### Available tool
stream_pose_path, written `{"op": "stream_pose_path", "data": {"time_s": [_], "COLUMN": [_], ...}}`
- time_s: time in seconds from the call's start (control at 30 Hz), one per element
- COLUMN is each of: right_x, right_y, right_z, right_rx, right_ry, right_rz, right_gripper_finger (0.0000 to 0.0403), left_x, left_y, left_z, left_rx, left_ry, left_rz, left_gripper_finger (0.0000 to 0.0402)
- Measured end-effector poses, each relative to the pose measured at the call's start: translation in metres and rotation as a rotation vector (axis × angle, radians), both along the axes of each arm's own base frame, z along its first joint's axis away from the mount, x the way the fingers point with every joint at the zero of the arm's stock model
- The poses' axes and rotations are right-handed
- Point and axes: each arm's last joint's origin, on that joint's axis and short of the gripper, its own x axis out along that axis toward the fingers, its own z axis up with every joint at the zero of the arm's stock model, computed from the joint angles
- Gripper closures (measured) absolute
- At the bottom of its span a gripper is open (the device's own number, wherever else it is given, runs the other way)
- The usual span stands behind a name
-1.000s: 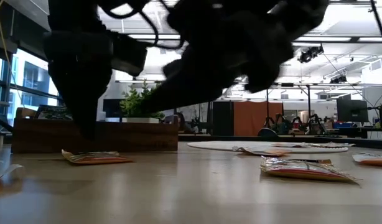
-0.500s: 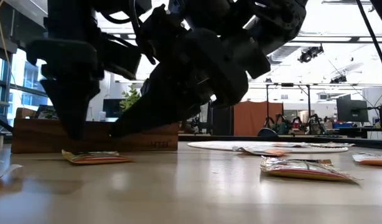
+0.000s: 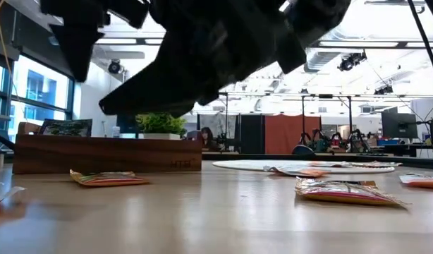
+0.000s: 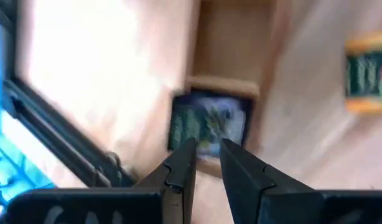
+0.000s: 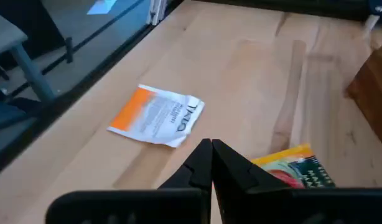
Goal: Pick & Place Tea
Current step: Put the yellow tea bag into the middle section of the wooden organizer
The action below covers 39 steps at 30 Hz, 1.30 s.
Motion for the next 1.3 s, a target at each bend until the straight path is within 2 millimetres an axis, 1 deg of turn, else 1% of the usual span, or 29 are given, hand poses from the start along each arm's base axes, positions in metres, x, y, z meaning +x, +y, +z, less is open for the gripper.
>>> {"op": "stream_pose_path", "data": {"time_s": [0.03,0.1,0.13,0.17,0.23,0.3,0.37,0.43,0.47,0.53,0.6,0.67,0.73,0.83,0.9,1.03,1.1,1.17,1.23,1.3], "right_x": [-0.002,-0.006,-0.006,-0.005,-0.004,-0.004,-0.004,-0.002,-0.001,-0.001,0.001,0.002,0.001,-0.001,-0.002,-0.003,-0.003,-0.003,-0.003,-0.005], "right_y": [-0.001,-0.003,-0.004,-0.004,-0.003,-0.003,-0.005,-0.006,-0.006,-0.007,-0.007,-0.004,-0.004,-0.005,-0.005,-0.006,-0.005,-0.005,-0.005,-0.006], "right_z": [-0.004,-0.017,-0.018,-0.014,-0.009,-0.011,-0.013,-0.010,-0.009,-0.008,-0.006,-0.004,-0.005,-0.008,-0.010,-0.011,-0.011,-0.011,-0.011,-0.014], "right_rx": [-0.005,-0.027,-0.025,-0.030,-0.019,-0.019,-0.024,-0.023,-0.027,-0.056,-0.094,-0.125,-0.131,-0.121,-0.127,-0.117,-0.116,-0.115,-0.113,-0.114], "right_ry": [0.014,0.083,0.093,0.073,0.056,0.065,0.065,0.038,0.027,0.010,-0.027,-0.058,-0.051,-0.012,0.013,0.037,0.036,0.036,0.040,0.048], "right_rz": [0.006,0.004,0.013,-0.001,0.003,0.005,0.003,-0.010,-0.020,-0.041,-0.077,-0.085,-0.079,-0.074,-0.072,-0.079,-0.074,-0.074,-0.070,-0.068], "right_gripper_finger": [0.0397,0.0399,0.0400,0.0401,0.0399,0.0397,0.0399,0.0401,0.0400,0.0399,0.0401,0.0401,0.0400,0.0400,0.0401,0.0401,0.0402,0.0401,0.0401,0.0402], "left_x": [-0.005,-0.035,-0.048,-0.057,-0.066,-0.066,-0.071,-0.077,-0.077,-0.073,-0.067,-0.063,-0.059,-0.049,-0.038,-0.021,-0.016,-0.011,-0.010,-0.007], "left_y": [-0.001,0.003,0.006,0.005,0.003,0.001,0.002,0.001,-0.001,-0.002,0.003,0.007,0.008,0.009,0.009,0.008,0.010,0.010,0.011,0.011], "left_z": [0.007,0.033,0.039,0.042,0.037,0.027,0.022,0.013,0.005,-0.013,-0.029,-0.042,-0.054,-0.065,-0.070,-0.079,-0.085,-0.093,-0.102,-0.108], "left_rx": [0.018,0.001,0.001,-0.026,-0.058,-0.112,-0.193,-0.280,-0.317,-0.378,-0.403,-0.414,-0.446,-0.494,-0.539,-0.620,-0.639,-0.655,-0.643,-0.632], "left_ry": [-0.049,-0.145,-0.193,-0.248,-0.381,-0.512,-0.628,-0.702,-0.714,-0.709,-0.700,-0.699,-0.678,-0.651,-0.657,-0.672,-0.656,-0.645,-0.620,-0.614], "left_rz": [0.007,0.009,0.005,0.001,-0.011,-0.004,0.002,-0.027,-0.046,-0.081,-0.082,-0.049,-0.060,-0.129,-0.170,-0.252,-0.238,-0.163,-0.055,0.008], "left_gripper_finger": [0.0330,0.0330,0.0330,0.0330,0.0330,0.0330,0.0330,0.0330,0.0330,0.0330,0.0330,0.0330,0.0330,0.0328,0.0320,0.0284,0.0261,0.0242,0.0232,0.0229]}}
